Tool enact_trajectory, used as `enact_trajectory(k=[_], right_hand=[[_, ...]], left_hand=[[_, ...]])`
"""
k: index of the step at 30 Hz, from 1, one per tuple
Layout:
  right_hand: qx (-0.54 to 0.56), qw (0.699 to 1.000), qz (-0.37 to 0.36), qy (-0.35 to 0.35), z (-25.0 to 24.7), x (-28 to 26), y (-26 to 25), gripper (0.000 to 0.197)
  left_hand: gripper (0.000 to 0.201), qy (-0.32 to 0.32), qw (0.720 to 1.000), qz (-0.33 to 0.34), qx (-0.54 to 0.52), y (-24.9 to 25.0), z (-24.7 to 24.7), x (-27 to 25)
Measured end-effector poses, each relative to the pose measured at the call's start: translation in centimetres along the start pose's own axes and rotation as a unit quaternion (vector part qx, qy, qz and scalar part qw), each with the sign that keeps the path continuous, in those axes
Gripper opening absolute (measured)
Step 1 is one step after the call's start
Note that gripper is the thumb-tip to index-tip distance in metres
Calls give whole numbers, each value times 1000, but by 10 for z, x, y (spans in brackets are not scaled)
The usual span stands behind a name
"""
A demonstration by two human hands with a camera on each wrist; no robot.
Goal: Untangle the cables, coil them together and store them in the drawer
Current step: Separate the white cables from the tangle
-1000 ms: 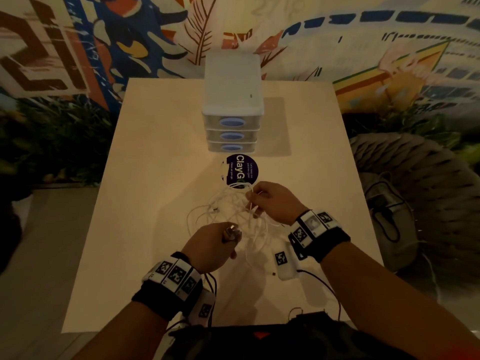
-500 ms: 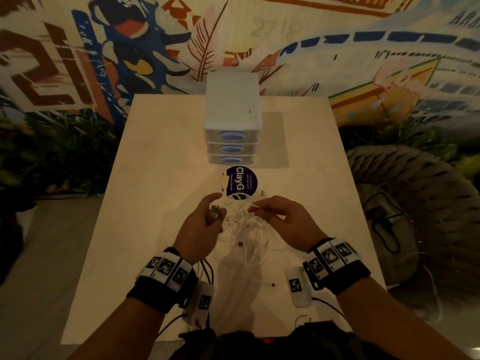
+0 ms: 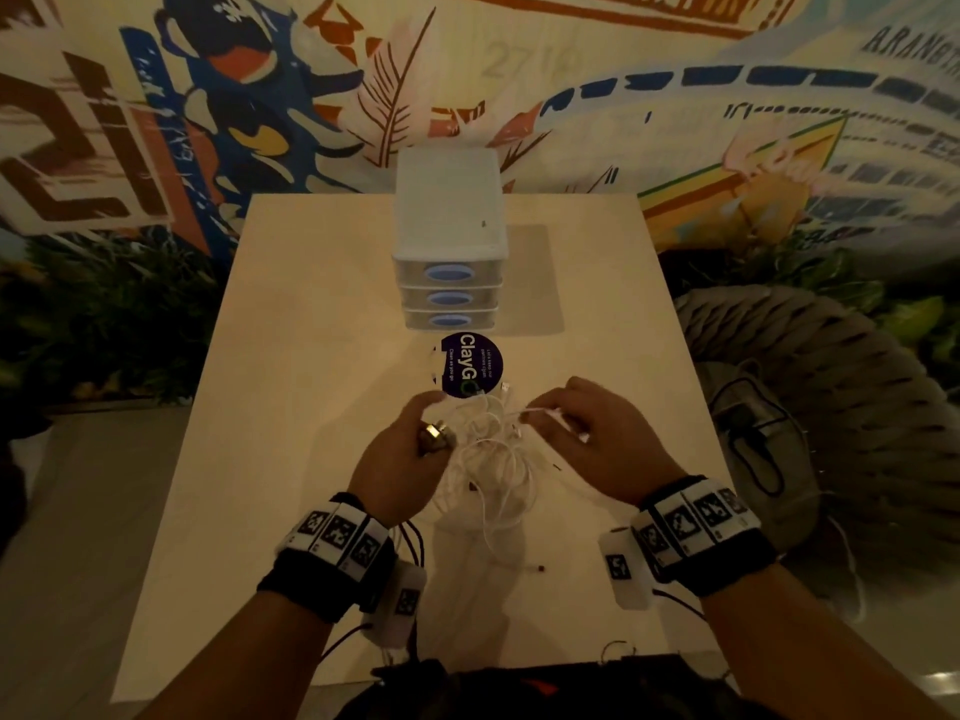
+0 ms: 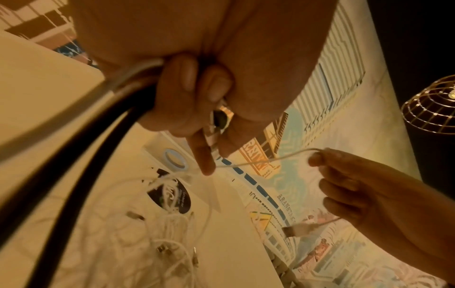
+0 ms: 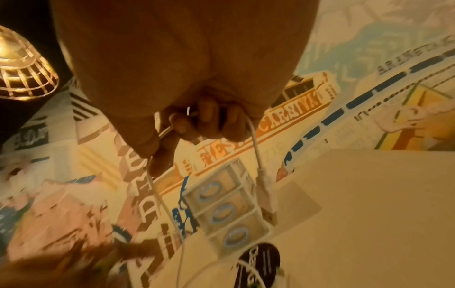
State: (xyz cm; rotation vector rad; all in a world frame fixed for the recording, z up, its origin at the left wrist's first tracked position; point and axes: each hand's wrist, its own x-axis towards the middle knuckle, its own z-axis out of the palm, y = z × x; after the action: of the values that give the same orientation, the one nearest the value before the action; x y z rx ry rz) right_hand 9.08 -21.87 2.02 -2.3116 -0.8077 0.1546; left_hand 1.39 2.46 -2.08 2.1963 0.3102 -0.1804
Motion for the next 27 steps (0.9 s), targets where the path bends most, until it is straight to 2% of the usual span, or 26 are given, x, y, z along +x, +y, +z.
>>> enact_trajectory(k=[2,4,6,13,18,21,24,27], right_hand=[[19,998,16,60,-17,0,0,27],[40,994,20,96,-33,2,-3,18],[52,993,14,107,-46,5,-7,15],[60,995,-3,74,-58,7,-22,14],[59,996,6,64,-53,-5,-19,13],[62,996,21,69,-54,-16,-11,14],[94,991,69,59,-54,-26,-1,11],[70,986,149,-37,-49,-35,16,15]], left_hand=[[52,22,999,-33,-16,-6,-5,2],[47,45,996,-61,-45,-9,-10,3],[39,53,996,-59,-49,-11,-11,4],[26,7,999,-22,-30,-1,11,12],[30,-59,997,-58,-2,-2,24,25],[22,-111,990,-63,54,-4,27,31],[33,-99,991,-59,66,-13,28,35],[32,-78,994,-58,50,-16,27,35]])
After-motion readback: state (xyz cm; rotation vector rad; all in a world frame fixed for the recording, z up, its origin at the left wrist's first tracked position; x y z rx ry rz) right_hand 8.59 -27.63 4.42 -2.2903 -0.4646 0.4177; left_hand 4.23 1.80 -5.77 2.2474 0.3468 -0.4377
